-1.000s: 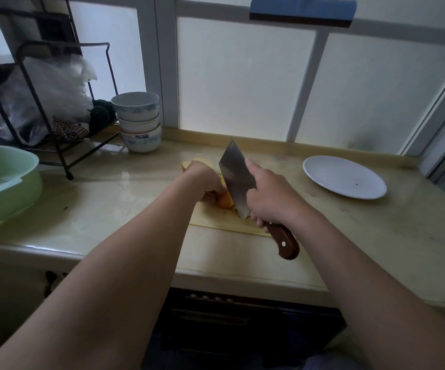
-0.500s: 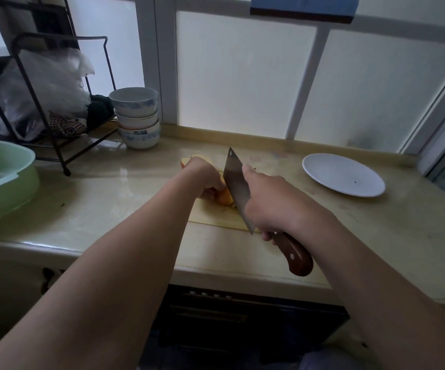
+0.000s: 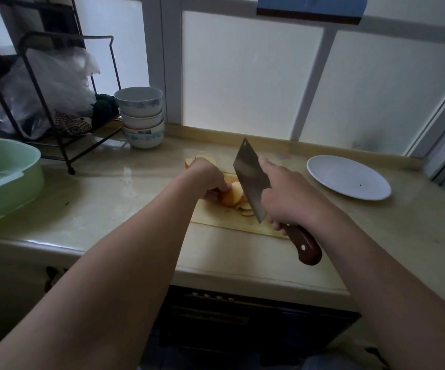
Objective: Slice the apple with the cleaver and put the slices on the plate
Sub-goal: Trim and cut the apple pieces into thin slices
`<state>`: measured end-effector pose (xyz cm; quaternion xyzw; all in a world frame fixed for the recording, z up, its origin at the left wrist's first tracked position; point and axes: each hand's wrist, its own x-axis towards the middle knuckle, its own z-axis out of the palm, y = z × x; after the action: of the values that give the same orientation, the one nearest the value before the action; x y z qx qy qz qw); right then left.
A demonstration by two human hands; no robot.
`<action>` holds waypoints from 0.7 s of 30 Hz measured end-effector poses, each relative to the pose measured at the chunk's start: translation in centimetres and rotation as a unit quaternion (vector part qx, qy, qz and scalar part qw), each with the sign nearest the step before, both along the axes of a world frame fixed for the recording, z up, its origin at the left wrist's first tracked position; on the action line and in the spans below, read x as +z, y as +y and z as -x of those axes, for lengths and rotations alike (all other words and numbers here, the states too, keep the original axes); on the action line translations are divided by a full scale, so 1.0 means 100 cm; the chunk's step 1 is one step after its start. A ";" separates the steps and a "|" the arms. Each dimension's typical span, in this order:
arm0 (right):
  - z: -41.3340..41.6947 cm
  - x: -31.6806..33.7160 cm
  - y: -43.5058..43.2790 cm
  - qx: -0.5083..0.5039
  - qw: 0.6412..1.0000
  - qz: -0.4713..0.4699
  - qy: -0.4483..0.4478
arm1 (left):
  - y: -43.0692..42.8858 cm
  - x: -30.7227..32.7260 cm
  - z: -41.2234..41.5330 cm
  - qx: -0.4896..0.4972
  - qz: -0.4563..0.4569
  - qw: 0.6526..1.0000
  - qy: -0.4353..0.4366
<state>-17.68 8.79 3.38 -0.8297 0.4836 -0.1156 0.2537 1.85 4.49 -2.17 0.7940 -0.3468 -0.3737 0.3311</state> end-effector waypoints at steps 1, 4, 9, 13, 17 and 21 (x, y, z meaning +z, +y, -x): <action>0.001 -0.002 -0.003 -0.007 1.000 -0.006 -0.013 | -0.001 0.001 0.000 0.000 -0.008 1.000 0.002; 0.001 -0.008 -0.010 -0.016 0.999 -0.019 -0.036 | -0.001 0.005 0.001 0.001 -0.029 1.000 0.013; 0.000 -0.015 -0.015 -0.006 0.998 -0.039 -0.045 | -0.003 0.007 0.002 0.001 -0.038 0.999 0.014; -0.002 -0.016 -0.015 0.005 0.998 -0.038 -0.050 | -0.004 0.007 0.002 0.001 -0.044 0.999 0.012; -0.004 -0.014 -0.012 0.016 0.999 -0.030 -0.039 | -0.004 0.006 0.002 0.002 -0.040 0.999 0.014; -0.004 -0.013 -0.010 0.013 0.999 -0.030 -0.037 | -0.003 0.006 0.001 0.002 -0.035 0.999 0.015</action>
<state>-17.28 7.76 2.13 -0.8231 0.4664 -0.1283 0.2974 1.71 4.18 -1.60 0.8001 -0.3270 -0.3969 0.3090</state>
